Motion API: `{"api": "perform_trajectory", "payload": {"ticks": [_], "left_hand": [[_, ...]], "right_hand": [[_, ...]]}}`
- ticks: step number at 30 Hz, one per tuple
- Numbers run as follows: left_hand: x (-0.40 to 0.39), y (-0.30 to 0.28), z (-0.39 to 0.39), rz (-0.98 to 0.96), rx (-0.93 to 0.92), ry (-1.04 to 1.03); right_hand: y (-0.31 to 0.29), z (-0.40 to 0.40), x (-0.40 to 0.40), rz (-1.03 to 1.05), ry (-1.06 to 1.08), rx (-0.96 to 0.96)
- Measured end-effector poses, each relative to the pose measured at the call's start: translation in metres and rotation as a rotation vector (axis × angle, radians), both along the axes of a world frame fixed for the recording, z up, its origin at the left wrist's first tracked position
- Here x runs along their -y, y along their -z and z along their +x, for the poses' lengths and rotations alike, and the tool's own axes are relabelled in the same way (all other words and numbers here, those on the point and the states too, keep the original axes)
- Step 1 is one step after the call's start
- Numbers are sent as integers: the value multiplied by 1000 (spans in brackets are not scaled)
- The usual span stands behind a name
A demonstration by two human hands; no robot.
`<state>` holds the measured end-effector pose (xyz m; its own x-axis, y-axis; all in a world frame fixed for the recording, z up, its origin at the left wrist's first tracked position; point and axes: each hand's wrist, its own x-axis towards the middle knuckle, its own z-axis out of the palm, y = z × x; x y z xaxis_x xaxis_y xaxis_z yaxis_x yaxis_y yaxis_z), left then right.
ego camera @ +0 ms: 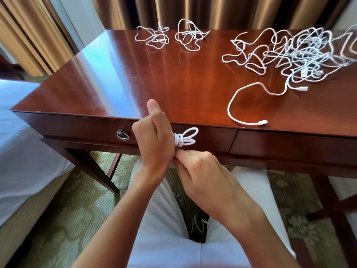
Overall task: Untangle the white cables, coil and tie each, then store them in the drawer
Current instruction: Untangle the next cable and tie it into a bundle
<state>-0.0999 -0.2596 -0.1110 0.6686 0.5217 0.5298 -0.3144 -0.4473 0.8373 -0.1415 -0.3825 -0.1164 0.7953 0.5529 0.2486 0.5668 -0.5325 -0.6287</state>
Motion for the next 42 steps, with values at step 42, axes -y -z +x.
{"api": "perform_trajectory", "payload": {"ticks": [42], "left_hand": [[-12, 0, -19, 101, -87, 576]], "right_hand": [[-29, 35, 37, 527, -144, -202]]}}
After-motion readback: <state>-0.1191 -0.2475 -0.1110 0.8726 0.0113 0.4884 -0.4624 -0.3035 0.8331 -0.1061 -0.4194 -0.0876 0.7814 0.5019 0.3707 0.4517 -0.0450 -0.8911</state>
